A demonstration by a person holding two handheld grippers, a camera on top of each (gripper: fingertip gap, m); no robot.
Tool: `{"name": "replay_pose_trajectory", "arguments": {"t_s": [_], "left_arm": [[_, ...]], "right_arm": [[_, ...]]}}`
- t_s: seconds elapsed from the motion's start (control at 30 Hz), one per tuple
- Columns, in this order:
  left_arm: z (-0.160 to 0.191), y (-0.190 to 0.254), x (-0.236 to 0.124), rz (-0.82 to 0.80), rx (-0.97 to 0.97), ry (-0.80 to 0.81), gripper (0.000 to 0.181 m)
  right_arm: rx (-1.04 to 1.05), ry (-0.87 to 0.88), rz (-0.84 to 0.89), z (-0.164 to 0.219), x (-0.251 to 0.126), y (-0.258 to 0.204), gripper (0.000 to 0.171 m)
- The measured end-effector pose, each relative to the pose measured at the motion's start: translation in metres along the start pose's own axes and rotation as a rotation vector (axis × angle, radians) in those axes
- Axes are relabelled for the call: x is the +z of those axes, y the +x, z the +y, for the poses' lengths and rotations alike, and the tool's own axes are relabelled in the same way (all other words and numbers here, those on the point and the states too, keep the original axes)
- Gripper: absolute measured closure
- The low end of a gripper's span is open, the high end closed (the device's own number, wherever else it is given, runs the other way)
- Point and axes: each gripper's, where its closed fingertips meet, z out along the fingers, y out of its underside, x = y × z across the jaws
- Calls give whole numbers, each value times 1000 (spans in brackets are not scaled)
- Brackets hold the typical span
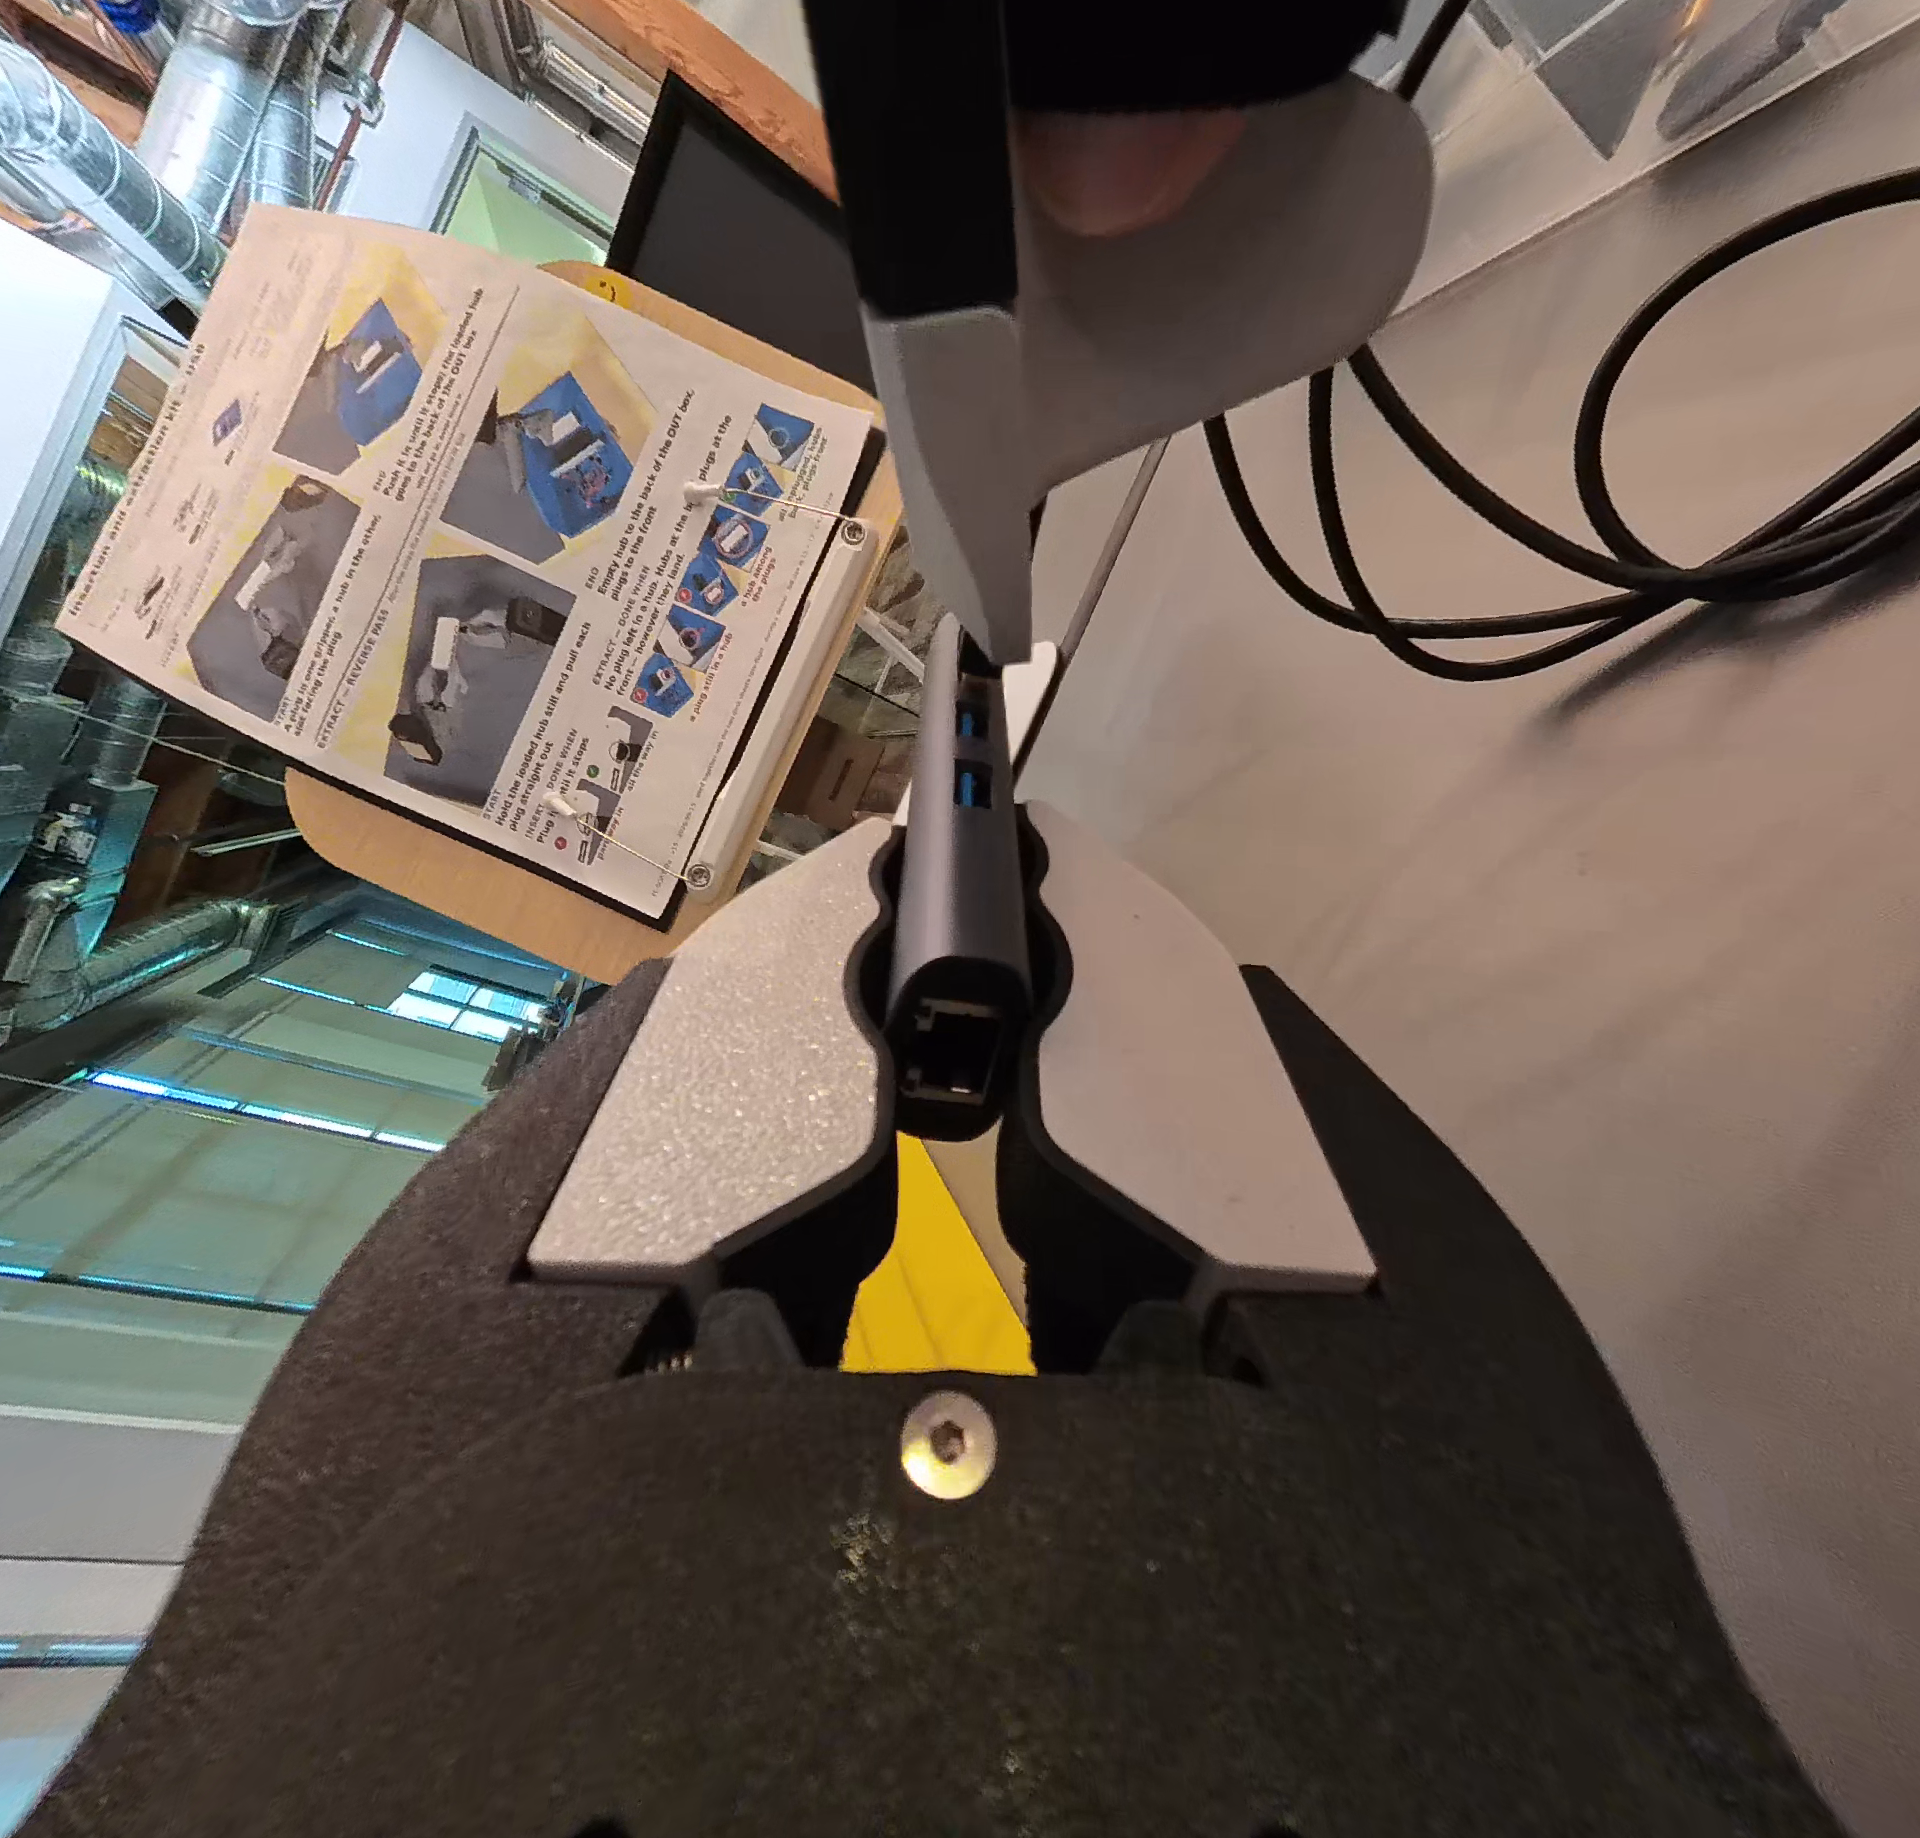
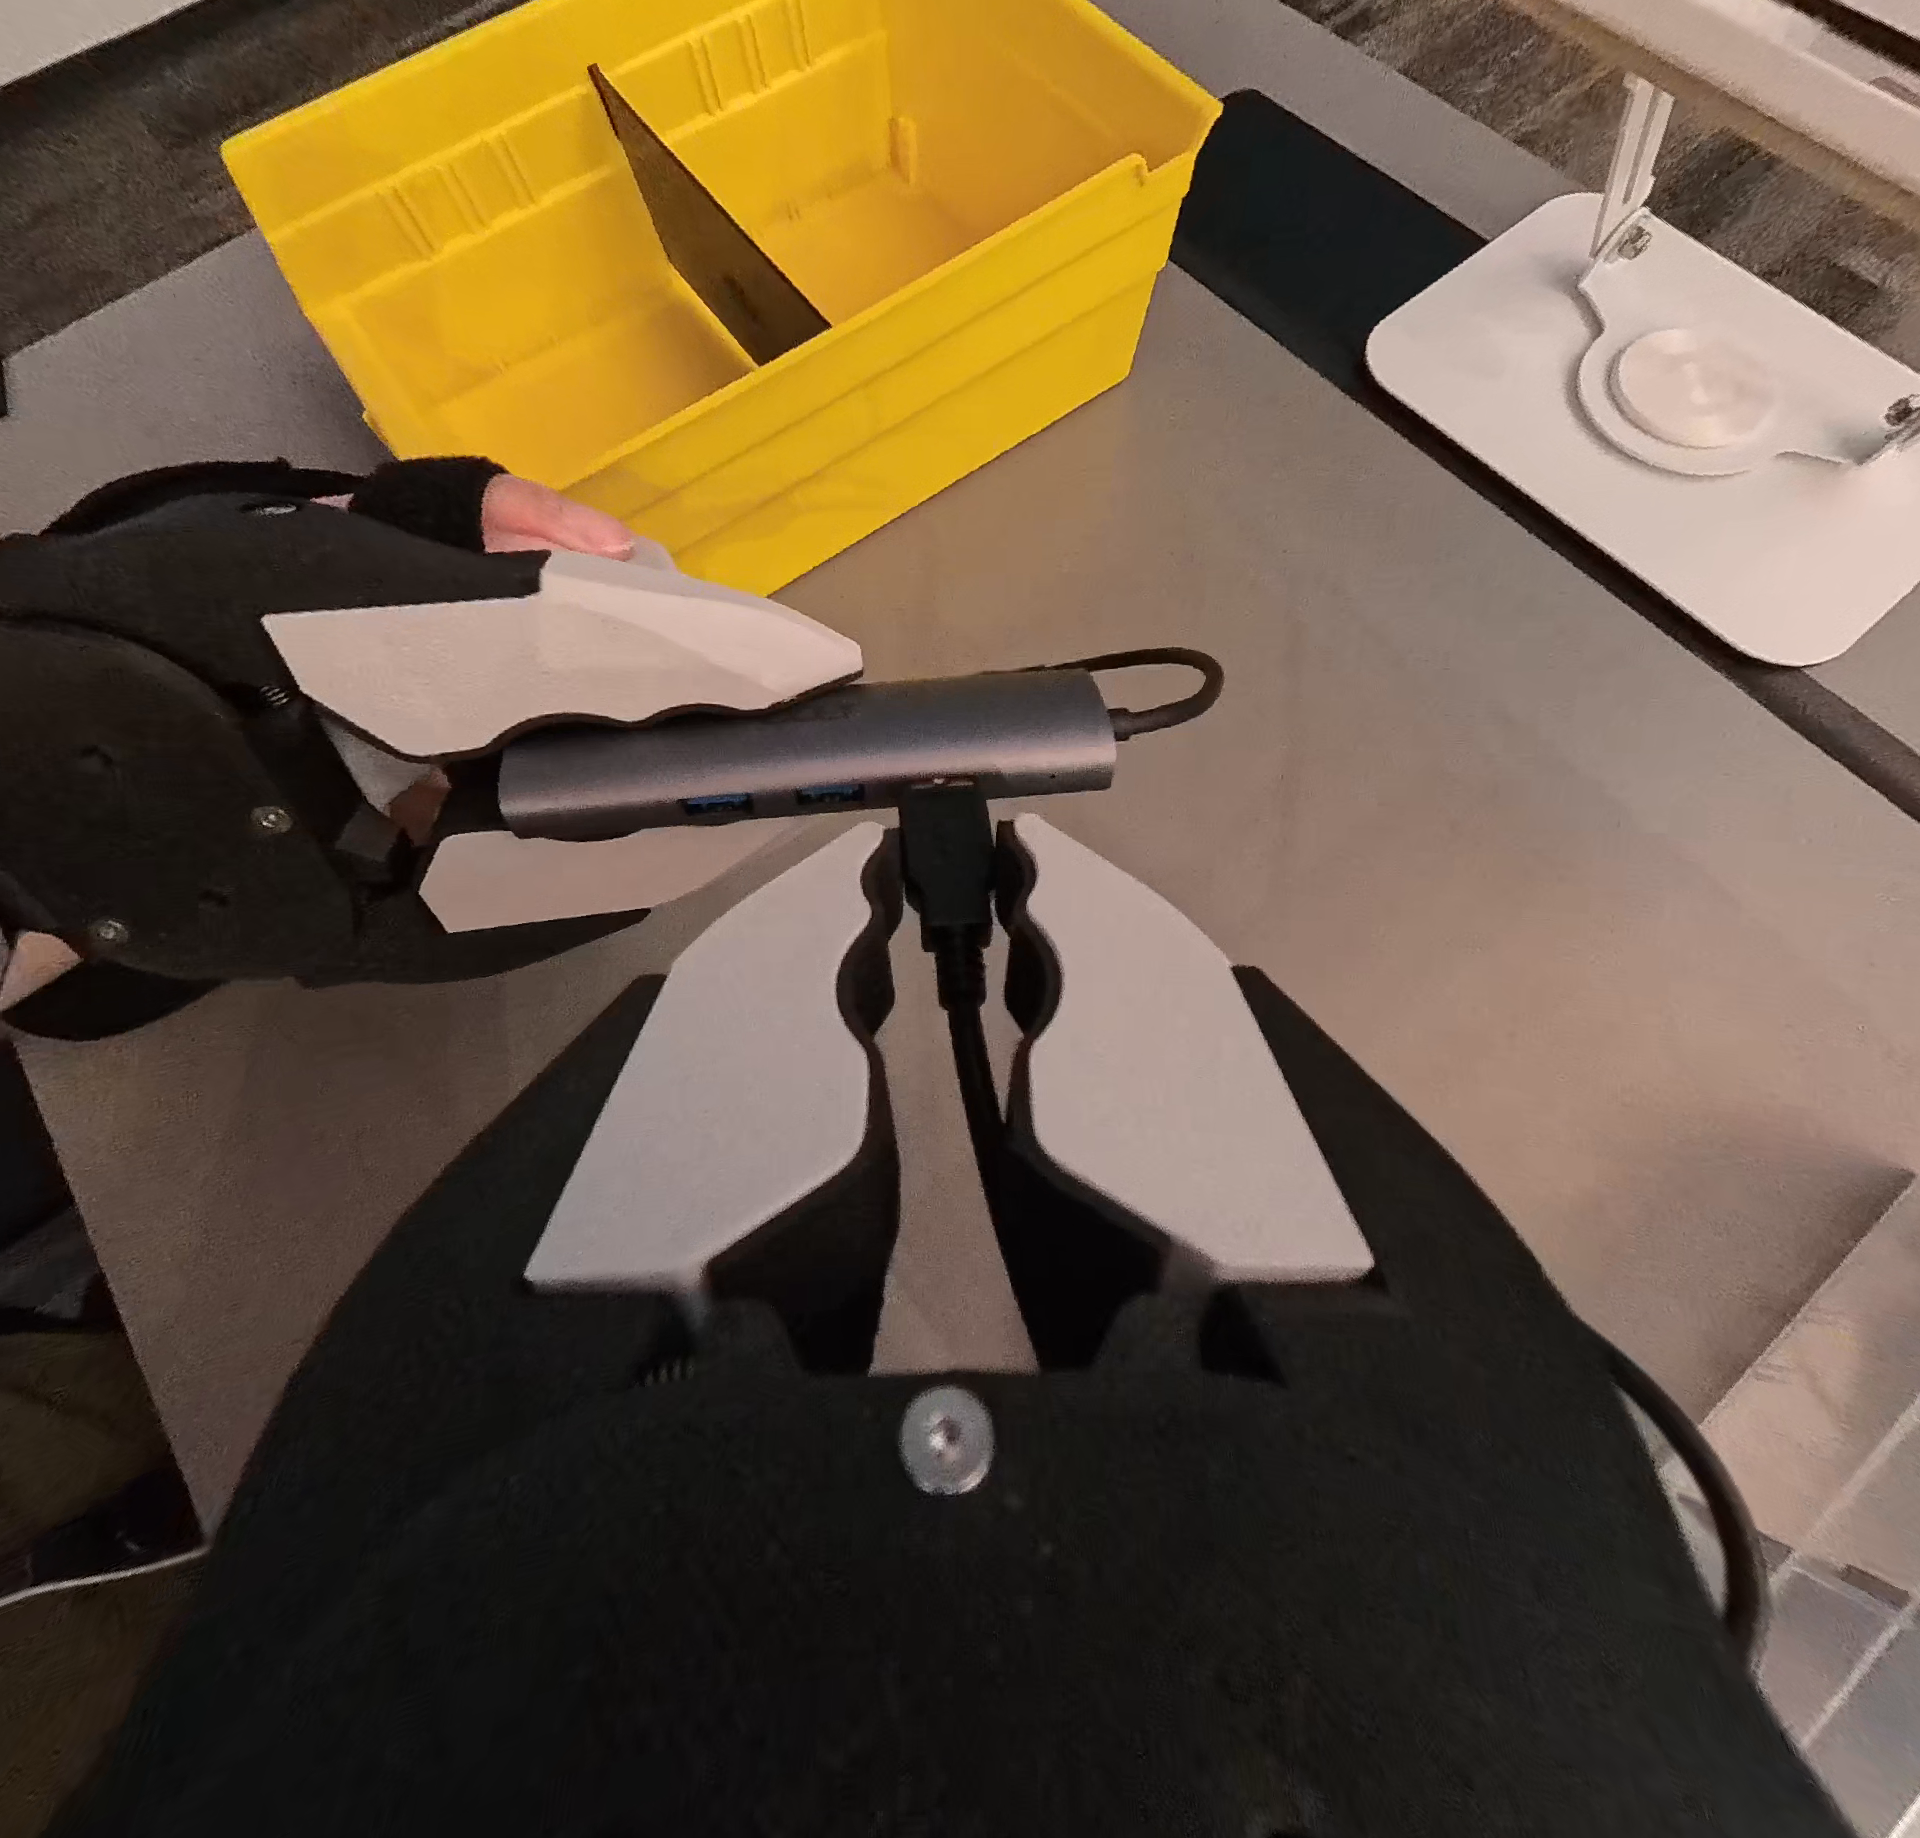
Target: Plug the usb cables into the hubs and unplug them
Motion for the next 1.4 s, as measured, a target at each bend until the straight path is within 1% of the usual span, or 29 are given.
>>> {"name": "replay_pose_trajectory", "arguments": {"t_s": [0.13, 0.33, 0.53, 0.8, 1.03, 1.13, 1.2, 1.4], "left_arm": [[-2, 4, 0, 16, 10, 8, 164], [3, 8, 1, 1, 78, -33, 165], [8, 8, 3, 5, 77, -38, 165], [8, 16, 3, 54, 89, -49, 165], [2, 15, 1, 59, 88, -12, 165], [0, 17, 1, 62, 94, -10, 165], [0, 18, 1, 70, 94, -17, 165], [6, 19, 3, 71, 116, -52, 165]], "right_arm": [[-17, -4, -5, 4, -2, 0, 153], [-31, -31, 26, 9, 1, 1, 153], [-31, -32, 32, 8, 1, 1, 153], [-9, -54, 4, 17, 2, 2, 153], [37, -32, -85, 18, -6, -2, 153], [42, -29, -97, 20, -9, -2, 153], [38, -32, -75, 21, -9, -1, 153], [48, -52, 67, 24, -6, 0, 153]]}}
